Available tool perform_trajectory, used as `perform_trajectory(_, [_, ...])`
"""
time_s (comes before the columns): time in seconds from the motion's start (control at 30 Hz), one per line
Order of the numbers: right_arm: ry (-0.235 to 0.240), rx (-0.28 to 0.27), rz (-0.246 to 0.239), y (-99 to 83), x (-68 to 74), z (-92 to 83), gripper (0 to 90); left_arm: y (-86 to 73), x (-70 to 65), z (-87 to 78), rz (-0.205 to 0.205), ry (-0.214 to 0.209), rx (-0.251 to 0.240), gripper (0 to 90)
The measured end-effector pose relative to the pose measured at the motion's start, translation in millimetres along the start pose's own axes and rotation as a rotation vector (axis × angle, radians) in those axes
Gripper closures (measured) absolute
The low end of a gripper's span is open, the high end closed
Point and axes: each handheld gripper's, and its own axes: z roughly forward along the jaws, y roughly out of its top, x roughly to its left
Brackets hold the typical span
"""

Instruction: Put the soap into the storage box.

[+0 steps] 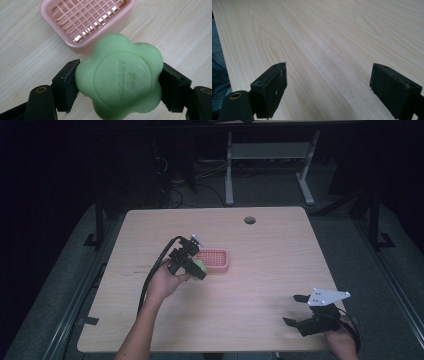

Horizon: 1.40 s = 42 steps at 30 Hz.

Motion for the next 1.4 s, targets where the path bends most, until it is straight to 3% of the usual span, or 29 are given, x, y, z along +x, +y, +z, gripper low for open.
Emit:
perform_trajectory(0.83, [-0.002, -0.002, 0.018, -0.7, -0.6, -1.4, 13.8, 32.7, 8.3, 6.4, 0.012, 0.01, 0.025, 26.9])
perform_trajectory(1.4, [-0.005, -0.005, 0.022, -1.4, -1.9, -2.4, 13.8, 53.3, 15.9, 11.5, -0.008, 0.02, 0.037, 26.8])
